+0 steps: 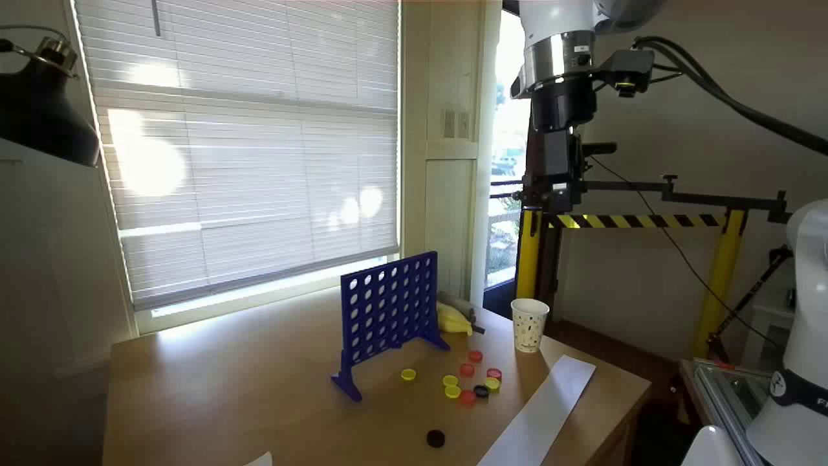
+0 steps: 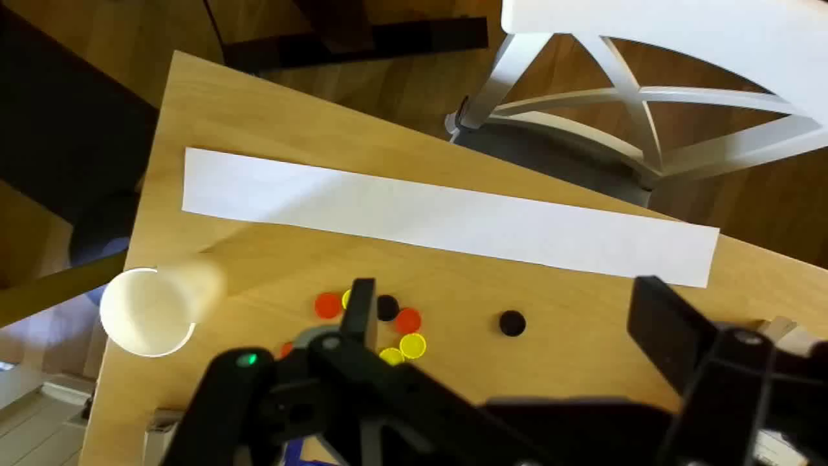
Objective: Place the yellow chip on the right on top of the two yellow chips.
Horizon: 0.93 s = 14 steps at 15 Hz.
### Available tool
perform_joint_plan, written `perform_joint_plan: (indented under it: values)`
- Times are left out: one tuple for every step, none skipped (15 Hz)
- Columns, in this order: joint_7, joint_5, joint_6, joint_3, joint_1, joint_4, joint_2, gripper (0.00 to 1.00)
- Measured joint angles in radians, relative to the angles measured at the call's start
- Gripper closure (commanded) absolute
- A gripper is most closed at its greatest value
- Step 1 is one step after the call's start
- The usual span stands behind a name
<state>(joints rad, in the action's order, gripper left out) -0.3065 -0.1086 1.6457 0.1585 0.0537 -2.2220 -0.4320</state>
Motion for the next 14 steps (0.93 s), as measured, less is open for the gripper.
perform_joint_plan:
  values:
    - [0.0, 0.0, 0.0, 0.0, 0.0, 0.0, 0.0, 0.0]
    - [0.0, 0.0, 0.0, 0.0, 0.0, 0.0, 0.0, 0.0]
    - [0.0, 0.0, 0.0, 0.0, 0.0, 0.0, 0.0, 0.0]
    - [0.0, 0.0, 0.0, 0.0, 0.0, 0.0, 0.0, 0.0]
    - [0.0, 0.0, 0.0, 0.0, 0.0, 0.0, 0.0, 0.0]
    - [0.0, 0.0, 0.0, 0.0, 0.0, 0.0, 0.0, 0.0]
    - [-0.004, 0.012, 0.008, 0.001, -0.001, -0.001, 0.0, 0.0]
    - [-0.007, 0.033, 0.026, 0.001, -0.002, -0.006, 0.0, 0.0]
    - [-0.012, 0.053, 0.056, 0.001, -0.005, -0.02, -0.001, 0.0]
    - [-0.016, 0.069, 0.098, 0.0, -0.012, -0.045, -0.003, 0.0]
    - [-0.017, 0.078, 0.146, -0.004, -0.018, -0.078, -0.006, 0.0]
    - [-0.017, 0.079, 0.2, -0.011, -0.024, -0.115, -0.009, 0.0]
    - [-0.017, 0.079, 0.255, -0.02, -0.028, -0.153, -0.014, 0.0]
    - [-0.016, 0.079, 0.313, -0.03, -0.031, -0.192, -0.019, 0.0]
